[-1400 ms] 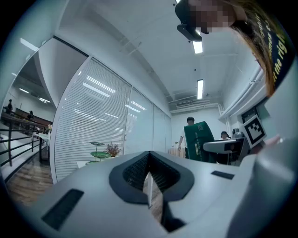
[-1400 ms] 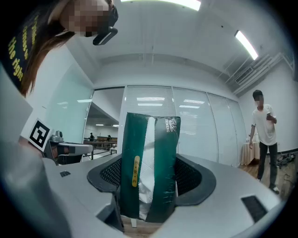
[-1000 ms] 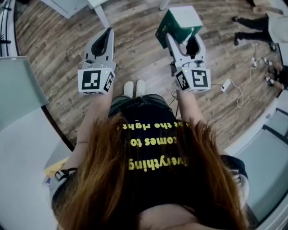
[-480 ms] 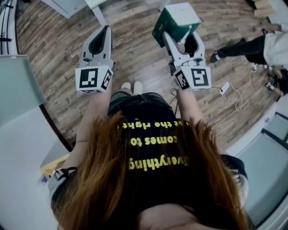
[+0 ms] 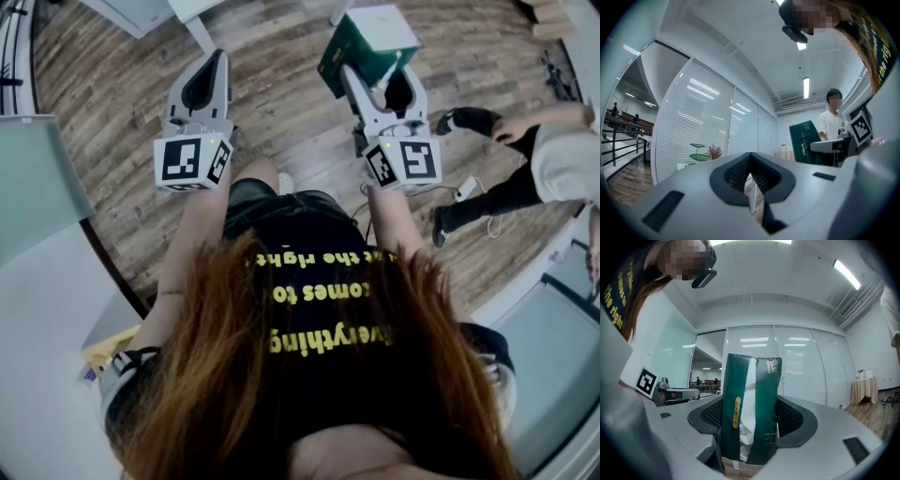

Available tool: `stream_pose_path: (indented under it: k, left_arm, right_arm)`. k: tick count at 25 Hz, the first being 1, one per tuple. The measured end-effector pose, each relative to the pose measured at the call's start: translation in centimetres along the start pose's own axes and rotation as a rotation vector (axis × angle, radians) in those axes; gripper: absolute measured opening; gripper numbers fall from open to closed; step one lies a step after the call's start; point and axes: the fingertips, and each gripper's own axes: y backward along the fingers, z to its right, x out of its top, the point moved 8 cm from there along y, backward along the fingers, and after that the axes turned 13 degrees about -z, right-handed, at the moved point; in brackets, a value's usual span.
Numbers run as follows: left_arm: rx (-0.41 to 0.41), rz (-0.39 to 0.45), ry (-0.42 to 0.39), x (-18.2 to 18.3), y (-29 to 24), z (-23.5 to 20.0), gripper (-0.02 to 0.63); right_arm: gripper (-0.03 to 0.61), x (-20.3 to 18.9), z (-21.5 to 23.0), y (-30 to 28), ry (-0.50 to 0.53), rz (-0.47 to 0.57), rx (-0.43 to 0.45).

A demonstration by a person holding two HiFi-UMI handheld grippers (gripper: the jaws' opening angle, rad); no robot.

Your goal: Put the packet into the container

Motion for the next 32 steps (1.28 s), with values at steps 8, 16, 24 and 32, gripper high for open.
stream_pose_path:
  k: [8, 16, 24, 32]
  left_arm:
    - [-0.019, -0.014, 0.005, 0.9, -6.4, -3.0, 0.002]
    - [-0.071, 0.006, 0.012, 0.2, -13.7, -6.6, 0.002]
    - [-0.147, 0.007, 0.000, 2.7, -26.7, -15.1, 0.002]
    - [-0.144, 0.019, 0.006, 4.8, -34.6, -20.2, 0.002]
  right_arm:
    - [0.328, 0.8, 3.2, -5.8, -0.019, -0.019, -0.002]
    - [0.328, 0.2, 6.2, -11.7, -0.017, -0.021, -0.046]
    - [0.328, 2.8, 12.2, -25.3, -0.071, -0.035, -0.084]
    - [0.328, 5.1, 15.8, -33.4, -0.088, -0.015, -0.097]
